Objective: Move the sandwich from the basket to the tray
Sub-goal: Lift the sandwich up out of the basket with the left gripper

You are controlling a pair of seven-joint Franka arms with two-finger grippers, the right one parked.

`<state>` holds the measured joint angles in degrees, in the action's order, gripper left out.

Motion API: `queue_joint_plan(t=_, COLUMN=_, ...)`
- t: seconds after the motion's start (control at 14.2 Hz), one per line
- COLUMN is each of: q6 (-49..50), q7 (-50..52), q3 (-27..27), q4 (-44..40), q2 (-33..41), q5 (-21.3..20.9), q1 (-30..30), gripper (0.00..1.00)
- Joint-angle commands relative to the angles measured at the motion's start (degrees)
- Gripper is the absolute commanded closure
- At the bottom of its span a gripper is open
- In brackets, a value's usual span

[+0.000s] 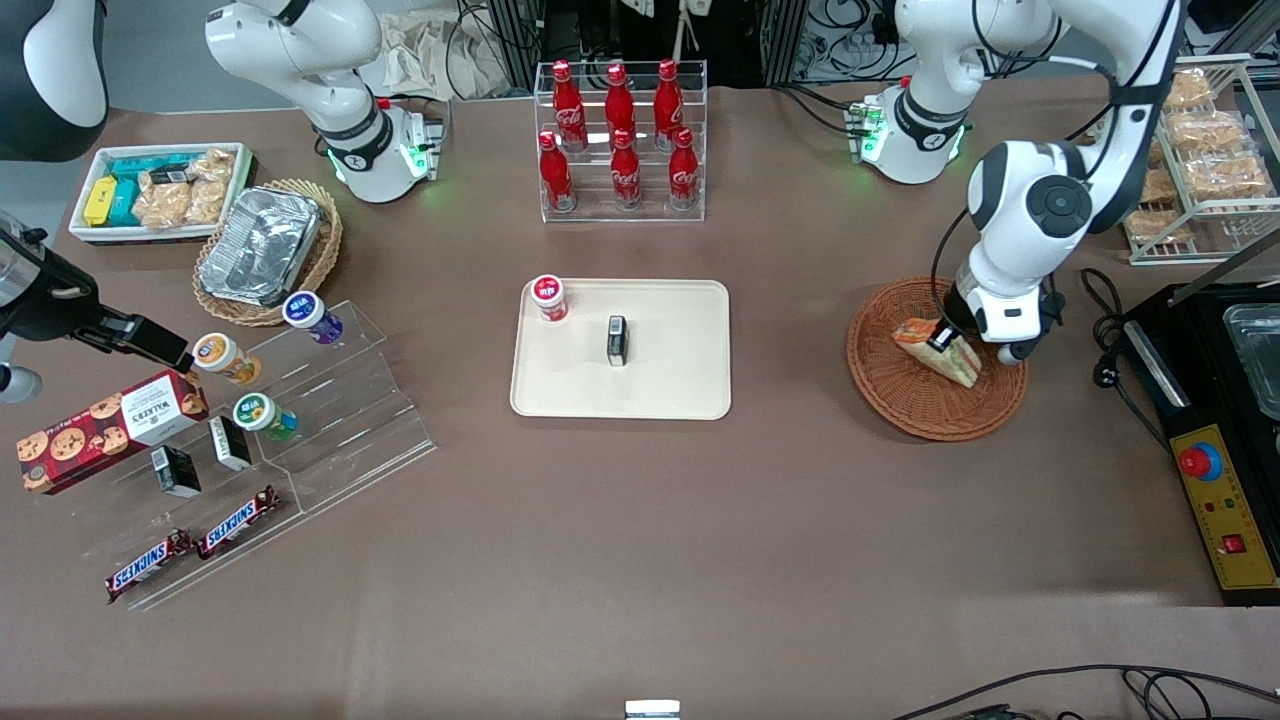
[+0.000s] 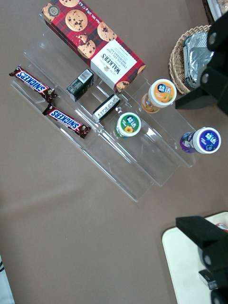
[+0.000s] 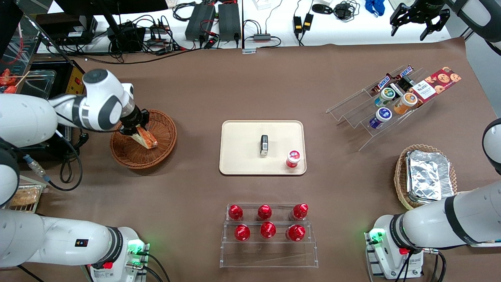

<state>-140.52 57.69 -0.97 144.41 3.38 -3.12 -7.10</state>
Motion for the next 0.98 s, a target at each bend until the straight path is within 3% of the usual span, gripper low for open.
queue_joint_plan(t=0.0, q6=16.62, q7=-0.11, q3=-0.35, q4=-10.50, q2=2.77, q5=-2.85, q1=-0.19, gripper=1.00)
queue_joint_plan(t=0.21, q6=35.79, q7=-6.86, q3=-0.79, q4=-25.45, q2=2.33, q5=-1.98, q1=-0.29, gripper=1.00)
queue_joint_plan(t=0.49, q6=50.49, q7=-15.57, q3=-1.06, q4=-39.43, q2=2.42, q5=2.50, q1=0.07, gripper=1.00)
queue_joint_plan(t=0.63, q6=53.24, q7=-17.51, q3=-1.75, q4=-41.48, q2=2.50, q5=3.73, q1=-0.55, gripper=1.00)
queue_joint_plan(t=0.91, q6=53.42, q7=-18.67, q3=-8.68, q4=-41.49, q2=2.59, q5=4.44, q1=-0.72, gripper=1.00)
